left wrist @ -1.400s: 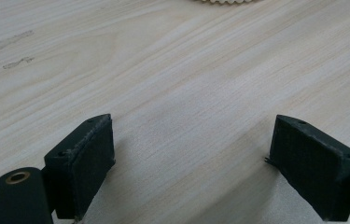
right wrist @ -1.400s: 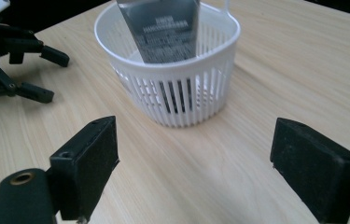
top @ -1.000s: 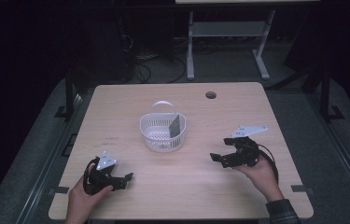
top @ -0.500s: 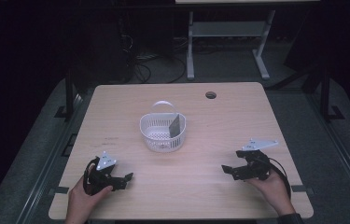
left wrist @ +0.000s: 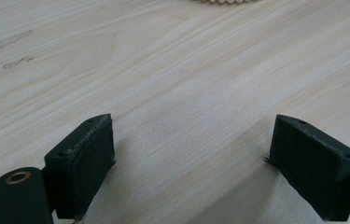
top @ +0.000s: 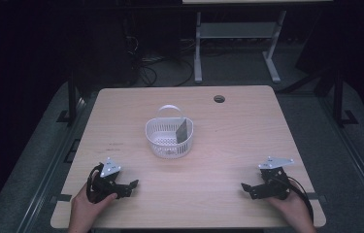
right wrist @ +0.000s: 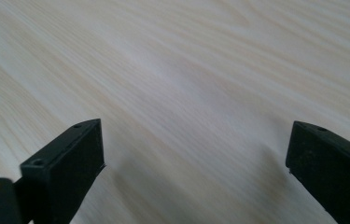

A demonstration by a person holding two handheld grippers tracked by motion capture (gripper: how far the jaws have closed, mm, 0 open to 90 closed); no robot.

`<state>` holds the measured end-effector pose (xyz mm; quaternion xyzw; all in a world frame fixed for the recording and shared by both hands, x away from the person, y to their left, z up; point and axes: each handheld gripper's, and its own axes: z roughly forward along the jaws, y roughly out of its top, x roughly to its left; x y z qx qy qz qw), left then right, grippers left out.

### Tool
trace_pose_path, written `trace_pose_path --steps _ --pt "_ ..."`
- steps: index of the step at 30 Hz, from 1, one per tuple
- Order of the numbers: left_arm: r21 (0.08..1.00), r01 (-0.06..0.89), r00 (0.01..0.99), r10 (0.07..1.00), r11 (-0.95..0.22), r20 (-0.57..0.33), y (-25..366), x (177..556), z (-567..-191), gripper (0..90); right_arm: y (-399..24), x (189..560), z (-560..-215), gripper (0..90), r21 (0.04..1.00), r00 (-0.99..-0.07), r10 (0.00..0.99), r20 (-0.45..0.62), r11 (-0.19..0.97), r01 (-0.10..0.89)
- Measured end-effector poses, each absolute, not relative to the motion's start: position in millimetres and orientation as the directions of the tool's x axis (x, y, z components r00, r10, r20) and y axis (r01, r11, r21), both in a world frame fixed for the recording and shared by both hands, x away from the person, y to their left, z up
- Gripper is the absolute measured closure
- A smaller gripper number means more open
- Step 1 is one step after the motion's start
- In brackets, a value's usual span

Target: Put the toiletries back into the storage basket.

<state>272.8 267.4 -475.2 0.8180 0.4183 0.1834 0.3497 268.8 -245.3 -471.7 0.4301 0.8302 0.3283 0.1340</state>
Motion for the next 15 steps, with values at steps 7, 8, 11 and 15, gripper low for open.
trace_pose_path --steps 7,8,11,15 --pt "0.726 0.556 0.583 0.813 -0.405 0.007 267 273 -475 12.9 -260 261 -478 2.1 0.668 -0.560 0.828 0.032 0.399 0.628" --pt "0.726 0.556 0.583 0.813 -0.405 0.008 267 273 -475 12.9 -262 261 -479 1.6 0.672 -0.556 0.830 0.031 0.395 0.627" --pt "0.726 0.556 0.583 0.813 -0.405 0.007 267 273 -475 12.9 -267 261 -482 0.7 0.693 -0.547 0.837 0.028 0.378 0.613" --pt "0.726 0.556 0.583 0.813 -0.405 0.007 267 273 -475 12.8 -269 262 -483 0.3 0.699 -0.544 0.838 0.030 0.372 0.611"
